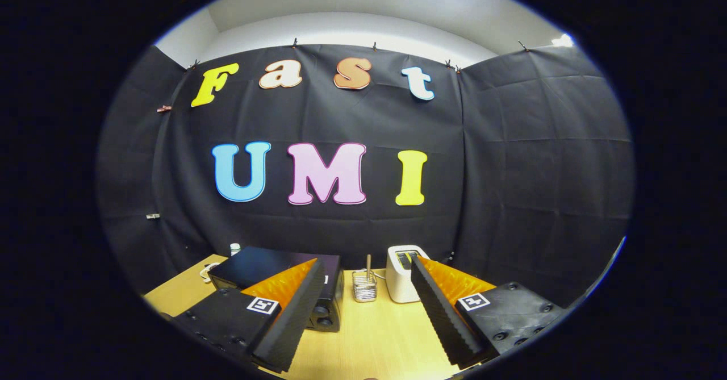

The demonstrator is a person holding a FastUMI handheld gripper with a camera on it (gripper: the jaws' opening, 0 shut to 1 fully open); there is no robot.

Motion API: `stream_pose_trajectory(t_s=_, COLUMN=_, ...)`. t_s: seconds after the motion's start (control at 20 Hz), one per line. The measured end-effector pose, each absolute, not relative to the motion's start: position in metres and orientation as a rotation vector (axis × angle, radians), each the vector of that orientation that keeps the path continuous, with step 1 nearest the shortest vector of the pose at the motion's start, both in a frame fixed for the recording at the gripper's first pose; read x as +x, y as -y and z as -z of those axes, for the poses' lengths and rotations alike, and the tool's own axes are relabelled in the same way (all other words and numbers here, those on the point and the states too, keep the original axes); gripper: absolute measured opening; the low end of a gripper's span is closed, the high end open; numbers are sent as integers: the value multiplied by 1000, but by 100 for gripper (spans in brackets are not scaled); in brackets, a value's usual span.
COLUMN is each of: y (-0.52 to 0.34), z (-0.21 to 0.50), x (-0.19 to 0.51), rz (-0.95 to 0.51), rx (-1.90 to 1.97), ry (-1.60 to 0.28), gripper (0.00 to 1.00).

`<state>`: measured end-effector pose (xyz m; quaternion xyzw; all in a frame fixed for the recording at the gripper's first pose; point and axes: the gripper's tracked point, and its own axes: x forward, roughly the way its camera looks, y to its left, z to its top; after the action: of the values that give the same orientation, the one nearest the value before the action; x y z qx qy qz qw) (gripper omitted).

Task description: Open the toaster oven, put the food inside, and close the toaster oven door.

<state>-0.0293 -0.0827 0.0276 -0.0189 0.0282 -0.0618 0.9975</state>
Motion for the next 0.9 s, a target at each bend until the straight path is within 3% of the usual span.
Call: stream_pose_trajectory(t_s=0.9, y=52, z=-41, x=-7, rz=23, rx=15, ry=-43, gripper=99)
